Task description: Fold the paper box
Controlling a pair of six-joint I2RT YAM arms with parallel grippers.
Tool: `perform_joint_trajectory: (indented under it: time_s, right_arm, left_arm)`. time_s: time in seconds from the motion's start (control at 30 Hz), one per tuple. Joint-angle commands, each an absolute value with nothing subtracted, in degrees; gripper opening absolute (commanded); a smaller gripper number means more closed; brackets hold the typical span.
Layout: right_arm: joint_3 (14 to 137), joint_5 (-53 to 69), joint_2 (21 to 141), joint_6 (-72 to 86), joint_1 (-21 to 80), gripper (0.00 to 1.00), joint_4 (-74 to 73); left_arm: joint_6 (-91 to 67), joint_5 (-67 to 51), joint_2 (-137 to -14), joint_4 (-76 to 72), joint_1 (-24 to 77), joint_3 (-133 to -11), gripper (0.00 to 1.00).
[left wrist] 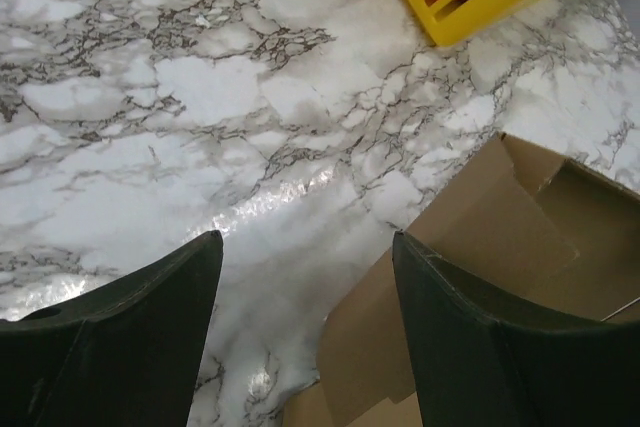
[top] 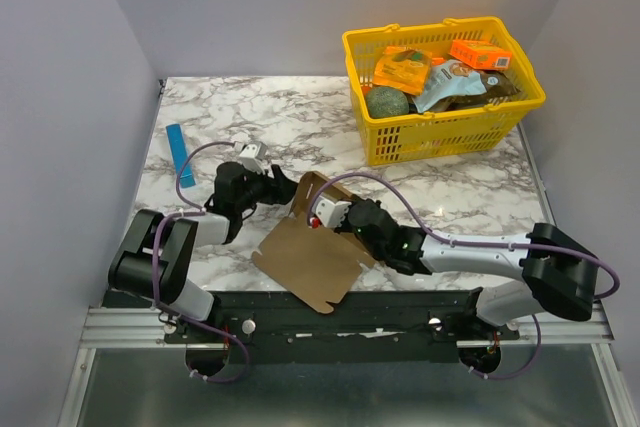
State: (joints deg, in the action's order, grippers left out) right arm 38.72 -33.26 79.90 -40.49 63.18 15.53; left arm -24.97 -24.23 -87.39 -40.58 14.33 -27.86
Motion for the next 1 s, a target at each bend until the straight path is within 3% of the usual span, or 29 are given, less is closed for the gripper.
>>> perform_joint_trajectory:
  time_s: [0.0, 0.63, 0.97]
  right_arm:
    - [40.34, -34.45, 82.00, -43.68, 63.55, 0.01, 16.08]
    - [42.45, -36.12, 81.48, -47.11, 63.55, 0.01, 12.66]
    - [42.36, -35.60, 81.65, -45.88, 63.63, 0.01, 11.78]
  left_arm:
    - [-26.89, -24.52, -84.64, -45.08, 15.29, -22.25, 0.77]
    - [-35.50, -26.90, -95.01, -84.52, 17.75, -12.57, 0.74]
    - [-33.40, -27.33, -94.74, -81.75, 17.93, -14.23, 0.70]
